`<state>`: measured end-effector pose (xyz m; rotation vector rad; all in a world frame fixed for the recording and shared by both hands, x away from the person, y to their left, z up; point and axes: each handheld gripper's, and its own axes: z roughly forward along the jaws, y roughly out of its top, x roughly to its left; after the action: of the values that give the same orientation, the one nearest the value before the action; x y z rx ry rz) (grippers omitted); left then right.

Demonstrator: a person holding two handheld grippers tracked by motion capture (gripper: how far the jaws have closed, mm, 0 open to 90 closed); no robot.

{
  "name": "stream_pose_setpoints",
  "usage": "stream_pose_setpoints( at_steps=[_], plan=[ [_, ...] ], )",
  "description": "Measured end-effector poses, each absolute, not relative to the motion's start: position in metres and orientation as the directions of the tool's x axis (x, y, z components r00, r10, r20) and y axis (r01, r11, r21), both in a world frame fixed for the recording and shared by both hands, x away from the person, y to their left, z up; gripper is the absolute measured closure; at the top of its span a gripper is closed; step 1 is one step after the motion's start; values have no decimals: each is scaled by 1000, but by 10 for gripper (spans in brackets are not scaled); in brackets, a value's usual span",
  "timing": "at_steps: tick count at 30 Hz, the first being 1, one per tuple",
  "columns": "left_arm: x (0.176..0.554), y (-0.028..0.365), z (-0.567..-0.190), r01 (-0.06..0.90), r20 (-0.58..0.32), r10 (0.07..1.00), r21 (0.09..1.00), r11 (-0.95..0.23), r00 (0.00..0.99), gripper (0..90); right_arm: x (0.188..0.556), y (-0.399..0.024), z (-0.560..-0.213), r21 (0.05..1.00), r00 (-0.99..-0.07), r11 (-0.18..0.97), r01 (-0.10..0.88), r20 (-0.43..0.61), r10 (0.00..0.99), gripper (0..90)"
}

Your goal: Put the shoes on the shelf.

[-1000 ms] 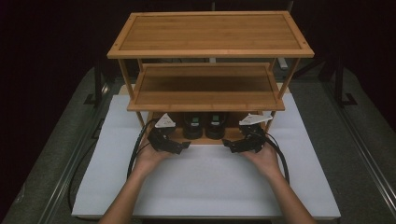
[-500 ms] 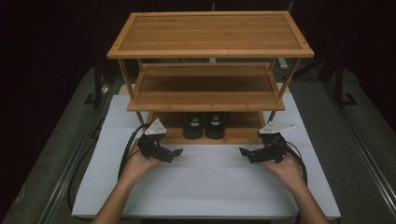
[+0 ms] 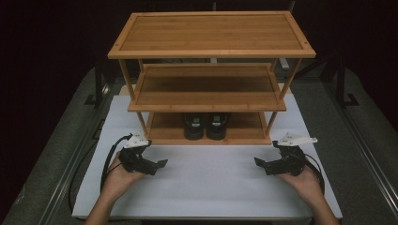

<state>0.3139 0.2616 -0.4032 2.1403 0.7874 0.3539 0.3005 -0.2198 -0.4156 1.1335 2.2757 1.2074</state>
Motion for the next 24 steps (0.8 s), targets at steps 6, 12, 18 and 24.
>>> stream_pose_setpoints(
  at_steps=[6, 12, 18, 24],
  plan=[
    [296, 282, -409, 426, -8, 657, 767, -479, 754, 27, 290, -232, -422, 793, -616, 333, 510, 67, 785, 12],
    [281, 297, -414, 439, 2, 674, 758, -482, 738, 27, 280, -242, -429, 781, -601, 341, 523, 54, 797, 12],
    [267, 312, -424, 453, 16, 692, 745, -490, 722, 27, 272, -254, -437, 767, -567, 345, 541, 30, 823, 12],
    [256, 326, -434, 469, 20, 707, 734, -490, 707, 17, 266, -265, -444, 749, -537, 347, 565, 15, 843, 12]
  ],
)
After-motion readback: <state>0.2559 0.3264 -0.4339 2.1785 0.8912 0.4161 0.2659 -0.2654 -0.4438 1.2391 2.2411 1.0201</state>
